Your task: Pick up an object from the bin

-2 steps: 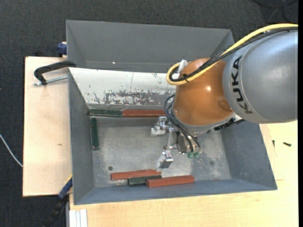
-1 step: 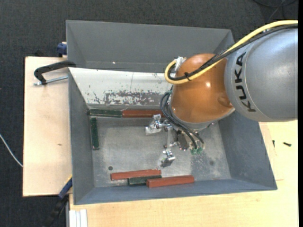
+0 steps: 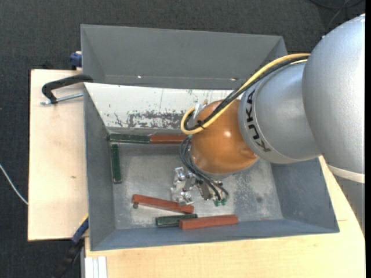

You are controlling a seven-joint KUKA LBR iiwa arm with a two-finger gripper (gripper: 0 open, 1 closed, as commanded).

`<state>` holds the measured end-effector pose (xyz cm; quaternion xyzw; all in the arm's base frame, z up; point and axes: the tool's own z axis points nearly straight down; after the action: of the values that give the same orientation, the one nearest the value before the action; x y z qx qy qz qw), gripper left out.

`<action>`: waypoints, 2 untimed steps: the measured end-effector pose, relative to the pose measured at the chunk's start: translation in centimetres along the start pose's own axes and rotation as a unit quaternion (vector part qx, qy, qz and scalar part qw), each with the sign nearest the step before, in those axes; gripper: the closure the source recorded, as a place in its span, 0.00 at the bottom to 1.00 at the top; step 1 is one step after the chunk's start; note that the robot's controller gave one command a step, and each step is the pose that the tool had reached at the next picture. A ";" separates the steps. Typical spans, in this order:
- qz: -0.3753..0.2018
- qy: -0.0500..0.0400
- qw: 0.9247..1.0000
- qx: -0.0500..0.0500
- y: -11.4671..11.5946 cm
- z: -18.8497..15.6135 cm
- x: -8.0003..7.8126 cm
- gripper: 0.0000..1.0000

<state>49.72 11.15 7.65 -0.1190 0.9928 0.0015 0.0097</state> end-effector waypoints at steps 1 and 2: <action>0.003 -0.024 1.000 0.001 -0.2 -0.3 -1.1 0.00; 0.003 -0.024 1.000 0.000 -0.2 -0.3 -1.1 0.00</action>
Offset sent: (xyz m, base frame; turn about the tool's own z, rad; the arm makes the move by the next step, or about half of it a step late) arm 0.0000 0.0000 0.0000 0.0000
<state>50.82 11.24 7.98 -0.1161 0.9926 0.0040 0.0338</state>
